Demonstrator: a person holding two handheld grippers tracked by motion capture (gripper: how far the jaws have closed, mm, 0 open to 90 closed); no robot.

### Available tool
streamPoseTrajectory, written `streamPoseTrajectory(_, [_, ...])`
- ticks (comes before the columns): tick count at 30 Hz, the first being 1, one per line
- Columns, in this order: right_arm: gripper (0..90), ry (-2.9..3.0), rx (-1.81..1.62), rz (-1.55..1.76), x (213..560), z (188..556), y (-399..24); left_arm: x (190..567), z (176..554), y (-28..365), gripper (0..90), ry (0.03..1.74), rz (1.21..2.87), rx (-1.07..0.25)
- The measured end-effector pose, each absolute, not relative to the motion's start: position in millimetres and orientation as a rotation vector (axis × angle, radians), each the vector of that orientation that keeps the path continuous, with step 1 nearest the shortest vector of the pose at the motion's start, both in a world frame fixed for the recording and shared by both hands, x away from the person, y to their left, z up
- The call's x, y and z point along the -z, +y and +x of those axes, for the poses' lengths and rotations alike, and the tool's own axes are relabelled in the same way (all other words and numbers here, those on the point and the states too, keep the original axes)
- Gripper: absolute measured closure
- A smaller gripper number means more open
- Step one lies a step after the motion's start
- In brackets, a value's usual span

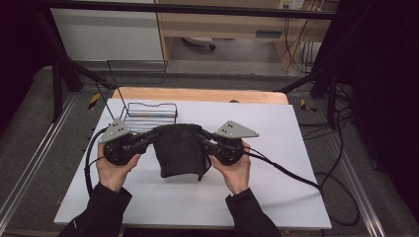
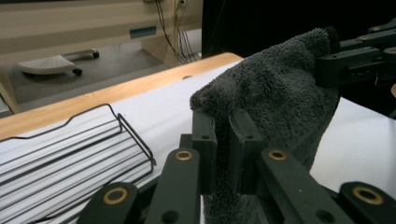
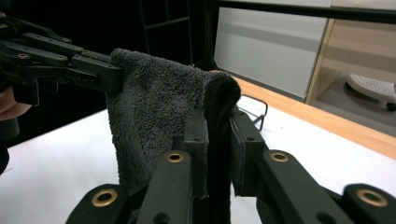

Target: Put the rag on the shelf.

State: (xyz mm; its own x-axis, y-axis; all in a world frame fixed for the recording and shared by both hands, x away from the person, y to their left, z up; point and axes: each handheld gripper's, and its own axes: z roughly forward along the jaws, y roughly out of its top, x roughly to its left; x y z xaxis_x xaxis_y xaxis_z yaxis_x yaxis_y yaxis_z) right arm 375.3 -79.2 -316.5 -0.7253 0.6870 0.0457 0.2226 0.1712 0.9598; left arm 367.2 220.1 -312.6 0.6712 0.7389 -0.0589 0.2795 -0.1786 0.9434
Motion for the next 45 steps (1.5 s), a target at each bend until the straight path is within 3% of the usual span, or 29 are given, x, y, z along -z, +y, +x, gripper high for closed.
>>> streamPoseTrajectory(25, [79.5, 1.909, -1.677, 0.778, 289.2, 376.1, -54.0, 282.7, 362.3, 243.1, 82.1, 0.8, 1.605, -0.627])
streamPoseTrajectory(45, [79.6, 1.802, -1.746, 0.72, 259.1, 393.1, -8.9, 253.5, 372.2, 279.3, 82.2, 0.815, 1.456, -0.694])
